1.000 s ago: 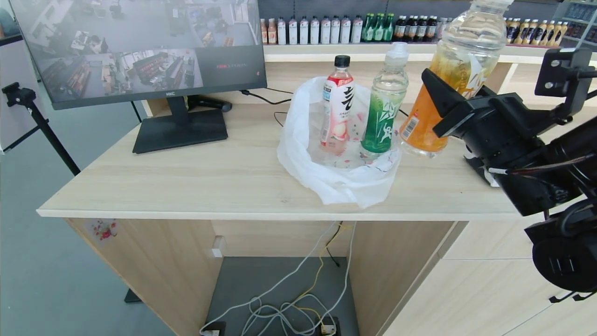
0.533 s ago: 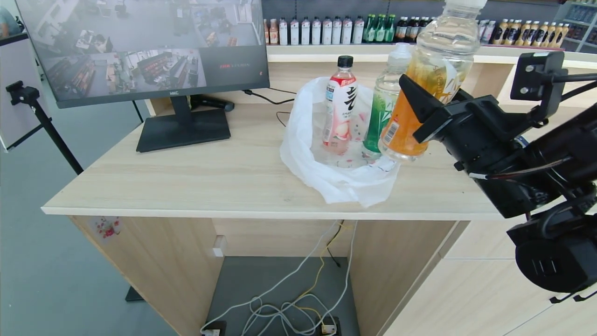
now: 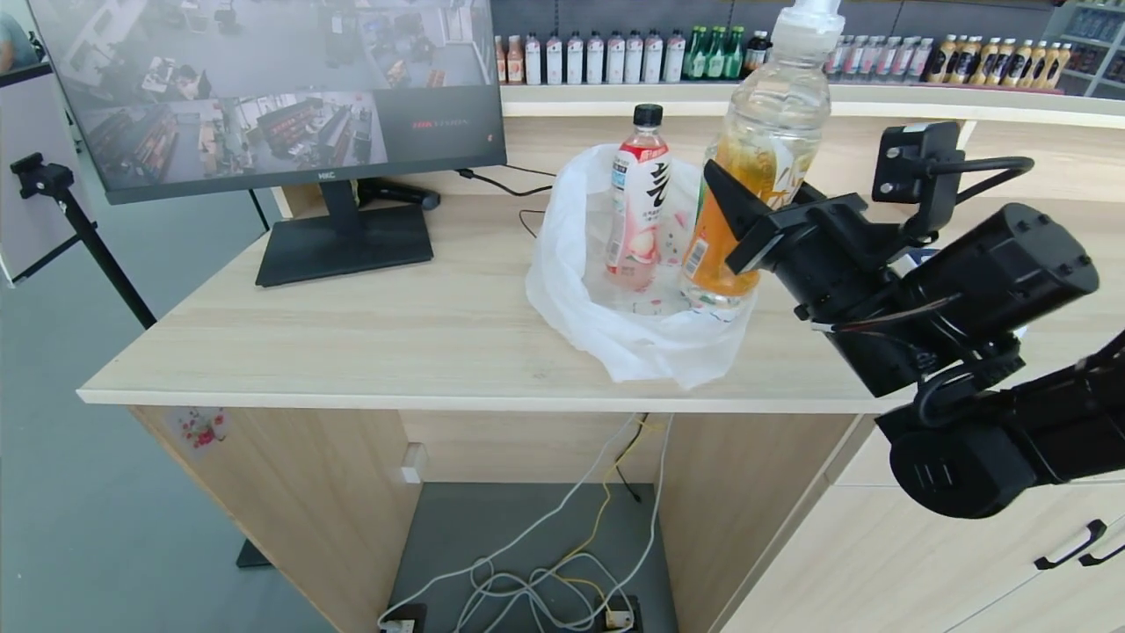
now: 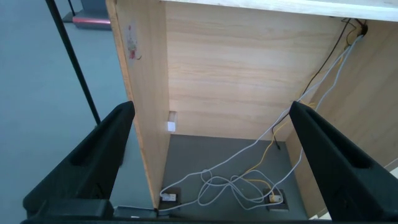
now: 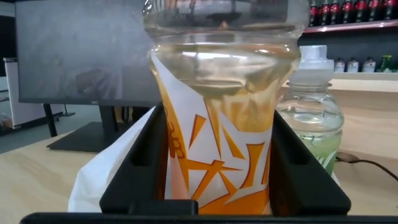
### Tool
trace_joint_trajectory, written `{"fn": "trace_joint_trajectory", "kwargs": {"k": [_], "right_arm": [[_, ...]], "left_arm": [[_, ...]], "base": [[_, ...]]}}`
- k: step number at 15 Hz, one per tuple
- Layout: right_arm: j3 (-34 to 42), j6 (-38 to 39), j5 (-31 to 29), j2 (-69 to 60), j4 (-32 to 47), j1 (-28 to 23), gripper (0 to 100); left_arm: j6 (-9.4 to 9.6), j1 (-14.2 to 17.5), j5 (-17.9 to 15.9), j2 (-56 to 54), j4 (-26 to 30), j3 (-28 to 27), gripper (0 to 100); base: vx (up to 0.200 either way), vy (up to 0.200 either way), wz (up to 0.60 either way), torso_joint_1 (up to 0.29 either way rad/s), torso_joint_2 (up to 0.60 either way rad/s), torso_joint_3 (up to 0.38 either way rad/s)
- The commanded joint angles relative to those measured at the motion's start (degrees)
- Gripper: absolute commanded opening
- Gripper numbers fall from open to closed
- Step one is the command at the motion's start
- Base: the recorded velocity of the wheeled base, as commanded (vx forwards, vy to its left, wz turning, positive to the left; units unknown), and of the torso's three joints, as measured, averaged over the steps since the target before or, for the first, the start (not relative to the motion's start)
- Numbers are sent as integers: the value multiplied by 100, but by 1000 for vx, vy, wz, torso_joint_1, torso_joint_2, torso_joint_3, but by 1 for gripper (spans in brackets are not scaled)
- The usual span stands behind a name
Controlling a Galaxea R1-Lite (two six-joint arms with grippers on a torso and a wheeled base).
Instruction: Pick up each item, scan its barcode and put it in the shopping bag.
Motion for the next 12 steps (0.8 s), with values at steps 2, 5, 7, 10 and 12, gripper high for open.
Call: {"fn": "trace_joint_trajectory", "kwargs": {"k": [2,5,7,10,12], "right_arm": [[-207,-22,10,426,-3,3,0],[-594,-66,28,795,-3,3,0],[-770,-66,37,910,-3,3,0],[-805,-66,37,1015,-3,3,0],[-849,-57,54,1138,-3,3,0]], "left_arm": [[-2,-1,1,-2,0,0,100],[-2,-1,1,-2,0,0,100],[-2,-1,1,-2,0,0,100],[6,-1,1,-2,0,0,100],[6,-1,1,-2,0,0,100]], "base": [[0,0,0,0,0,0],[0,0,0,0,0,0],[0,0,0,0,0,0],[0,0,0,0,0,0],[0,0,0,0,0,0]]}}
